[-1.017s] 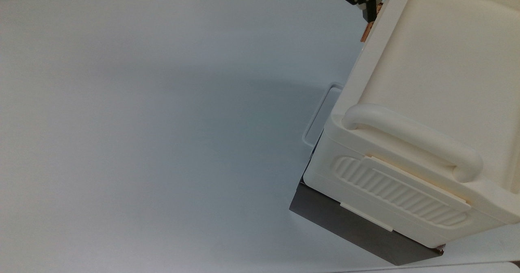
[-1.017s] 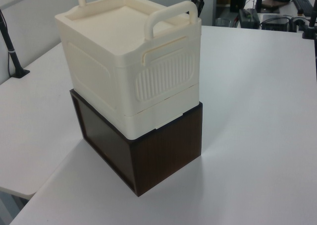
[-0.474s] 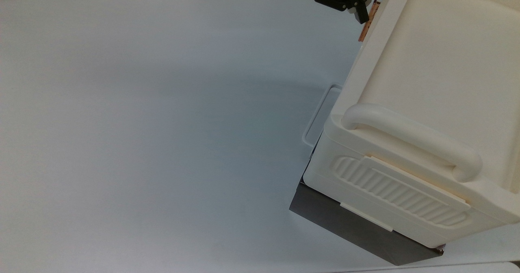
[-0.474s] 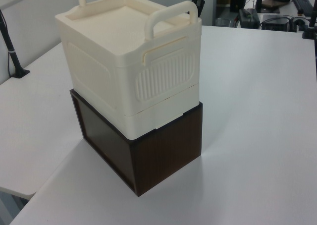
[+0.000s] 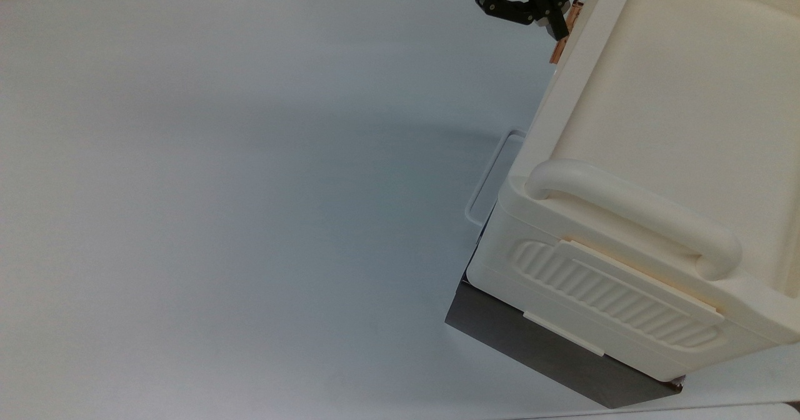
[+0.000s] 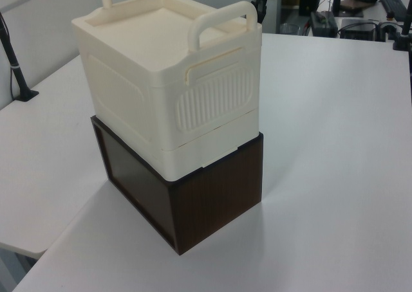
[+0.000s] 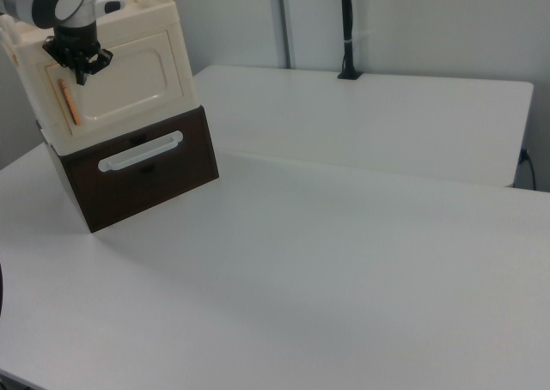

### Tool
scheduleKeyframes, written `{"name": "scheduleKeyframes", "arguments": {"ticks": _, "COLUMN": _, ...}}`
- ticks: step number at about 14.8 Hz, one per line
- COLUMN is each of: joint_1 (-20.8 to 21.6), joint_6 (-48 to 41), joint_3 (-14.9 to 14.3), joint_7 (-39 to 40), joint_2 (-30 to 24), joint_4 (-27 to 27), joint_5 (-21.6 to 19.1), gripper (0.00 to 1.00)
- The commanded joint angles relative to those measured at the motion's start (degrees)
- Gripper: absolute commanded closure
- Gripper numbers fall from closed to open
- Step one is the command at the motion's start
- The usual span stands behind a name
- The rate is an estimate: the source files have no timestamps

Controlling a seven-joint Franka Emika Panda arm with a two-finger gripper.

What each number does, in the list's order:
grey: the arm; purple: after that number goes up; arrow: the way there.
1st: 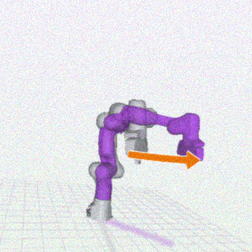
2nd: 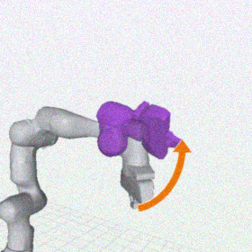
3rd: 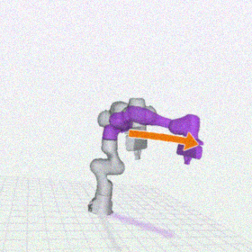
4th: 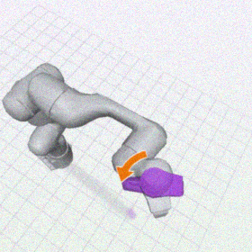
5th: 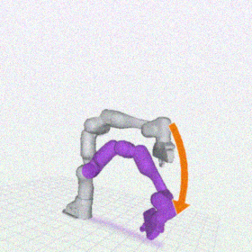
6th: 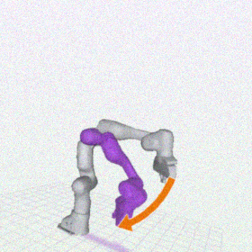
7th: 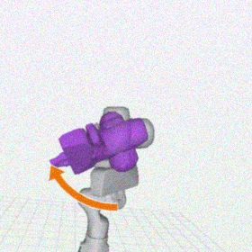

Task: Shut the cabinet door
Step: 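Press the gripper against the door to seat it shut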

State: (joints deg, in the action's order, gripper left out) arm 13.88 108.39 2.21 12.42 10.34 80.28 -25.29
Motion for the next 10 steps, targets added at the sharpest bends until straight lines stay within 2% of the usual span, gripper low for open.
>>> {"name": "scheduleKeyframes", "arguments": {"ticks": 1, "joint_1": 0.0, "joint_6": -0.7, "joint_3": -0.4, "joint_7": 3.2, "joint_2": -0.7, "joint_4": 1.3, "joint_5": -2.8, "gripper": 1.0}}
{"name": "scheduleKeyframes", "arguments": {"ticks": 3, "joint_1": -0.1, "joint_6": -0.6, "joint_3": -0.4, "joint_7": 3.3, "joint_2": -0.6, "joint_4": 1.2, "joint_5": -3.4, "gripper": 1.0}}
{"name": "scheduleKeyframes", "arguments": {"ticks": 6, "joint_1": -0.9, "joint_6": -0.5, "joint_3": -0.5, "joint_7": 6.5, "joint_2": -0.5, "joint_4": 1.2, "joint_5": -7.8, "gripper": 1.0}}
{"name": "scheduleKeyframes", "arguments": {"ticks": 10, "joint_1": -0.9, "joint_6": 0.3, "joint_3": -0.5, "joint_7": 7.2, "joint_2": -0.3, "joint_4": 1.3, "joint_5": -8.3, "gripper": 1.0}}
